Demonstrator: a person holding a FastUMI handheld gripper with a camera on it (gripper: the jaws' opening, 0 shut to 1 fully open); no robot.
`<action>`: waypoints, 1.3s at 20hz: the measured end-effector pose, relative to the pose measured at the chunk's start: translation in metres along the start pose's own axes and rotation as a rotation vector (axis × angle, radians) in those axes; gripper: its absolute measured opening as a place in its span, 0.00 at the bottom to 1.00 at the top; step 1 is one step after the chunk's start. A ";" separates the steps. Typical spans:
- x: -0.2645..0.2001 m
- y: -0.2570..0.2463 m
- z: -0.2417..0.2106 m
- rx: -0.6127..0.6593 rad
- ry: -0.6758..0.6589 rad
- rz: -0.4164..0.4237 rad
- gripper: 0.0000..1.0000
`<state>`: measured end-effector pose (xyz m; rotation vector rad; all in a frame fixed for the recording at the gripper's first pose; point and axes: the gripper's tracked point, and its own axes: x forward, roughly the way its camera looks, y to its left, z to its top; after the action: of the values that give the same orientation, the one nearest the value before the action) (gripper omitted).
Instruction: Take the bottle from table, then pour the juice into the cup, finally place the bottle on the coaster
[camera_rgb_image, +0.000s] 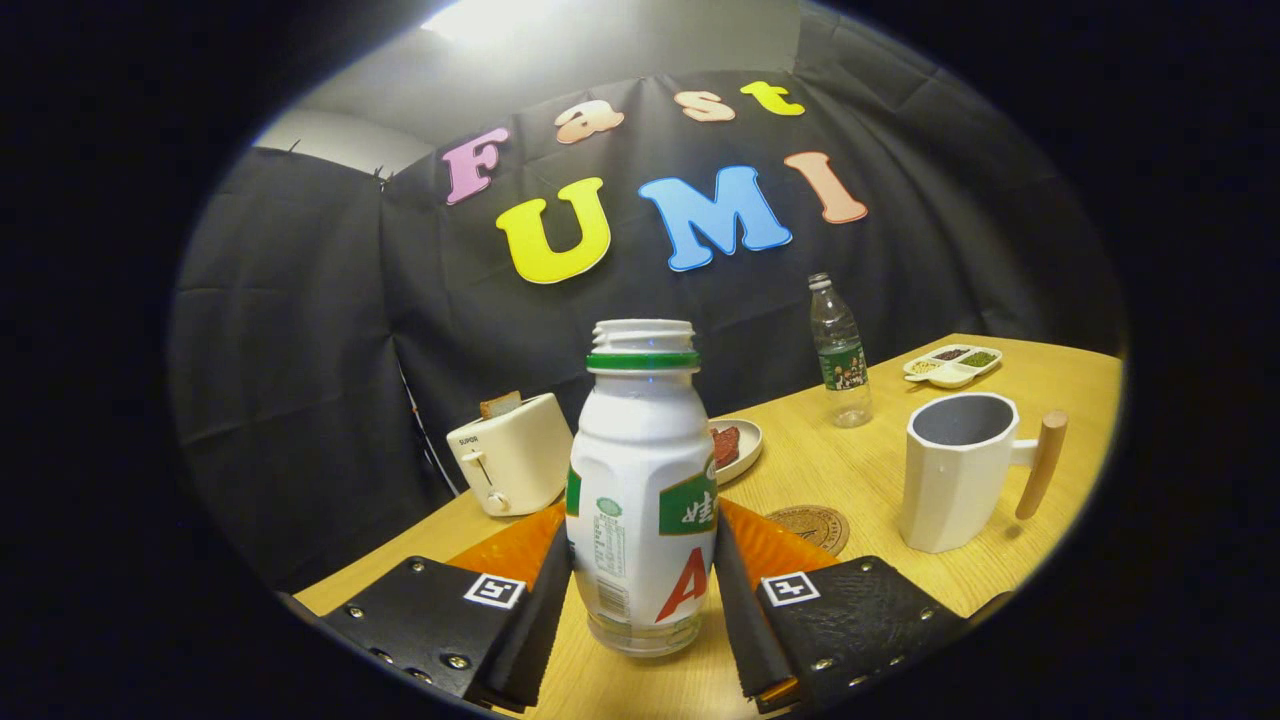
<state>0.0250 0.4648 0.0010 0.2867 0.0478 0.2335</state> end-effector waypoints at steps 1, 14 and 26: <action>-0.001 -0.001 0.002 0.021 -0.001 0.002 0.71; -0.001 -0.034 0.019 0.423 -0.045 0.035 0.71; 0.000 -0.039 0.024 0.707 -0.096 0.092 0.71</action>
<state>0.0358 0.4218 0.0130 1.0051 0.0209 0.2888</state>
